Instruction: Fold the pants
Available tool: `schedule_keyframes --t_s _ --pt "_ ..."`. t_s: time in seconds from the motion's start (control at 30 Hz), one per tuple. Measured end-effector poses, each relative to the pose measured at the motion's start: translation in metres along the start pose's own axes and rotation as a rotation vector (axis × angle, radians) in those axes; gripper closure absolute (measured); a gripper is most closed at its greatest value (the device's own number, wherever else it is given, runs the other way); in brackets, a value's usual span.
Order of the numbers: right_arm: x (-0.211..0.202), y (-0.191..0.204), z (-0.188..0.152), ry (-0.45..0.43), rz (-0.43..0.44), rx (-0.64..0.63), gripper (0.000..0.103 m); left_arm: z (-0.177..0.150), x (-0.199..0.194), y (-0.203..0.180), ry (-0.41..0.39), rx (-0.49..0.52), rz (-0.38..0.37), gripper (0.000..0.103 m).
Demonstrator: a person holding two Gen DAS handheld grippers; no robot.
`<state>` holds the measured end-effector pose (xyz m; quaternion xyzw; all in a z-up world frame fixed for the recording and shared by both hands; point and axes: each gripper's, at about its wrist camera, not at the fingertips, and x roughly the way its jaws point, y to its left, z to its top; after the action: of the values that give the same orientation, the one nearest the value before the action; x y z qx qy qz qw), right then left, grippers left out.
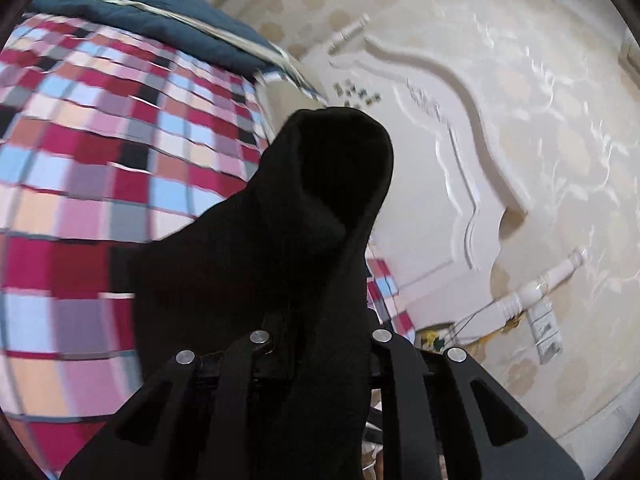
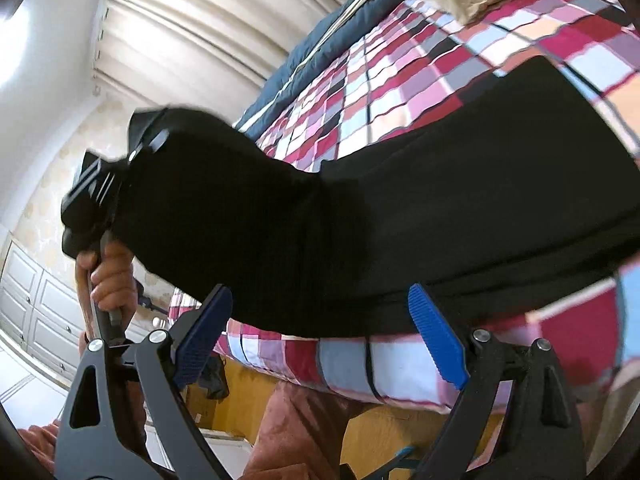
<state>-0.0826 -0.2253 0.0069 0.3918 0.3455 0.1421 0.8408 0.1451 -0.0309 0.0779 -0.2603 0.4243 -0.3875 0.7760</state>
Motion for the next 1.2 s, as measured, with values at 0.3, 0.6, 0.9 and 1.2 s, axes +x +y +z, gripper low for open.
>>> schedule_keyframes --t_s 0.3,0.6,0.9,1.2 --pt "-0.038 -0.048 -0.016 -0.042 -0.032 0.097 0.013 -0.044 0.154 -0.032 0.193 0.087 0.147 0.087" --pt "-0.062 -0.073 -0.035 -0.060 -0.059 0.156 0.013 -0.091 0.221 -0.031 0.245 0.130 0.265 0.057" --pt "-0.076 -0.080 -0.028 -0.084 -0.098 0.163 0.013 -0.100 0.191 -0.055 0.192 0.139 0.111 0.038" --pt "-0.084 -0.063 0.037 -0.129 -0.129 0.064 0.013 -0.094 0.059 0.019 -0.098 0.041 0.246 0.023"
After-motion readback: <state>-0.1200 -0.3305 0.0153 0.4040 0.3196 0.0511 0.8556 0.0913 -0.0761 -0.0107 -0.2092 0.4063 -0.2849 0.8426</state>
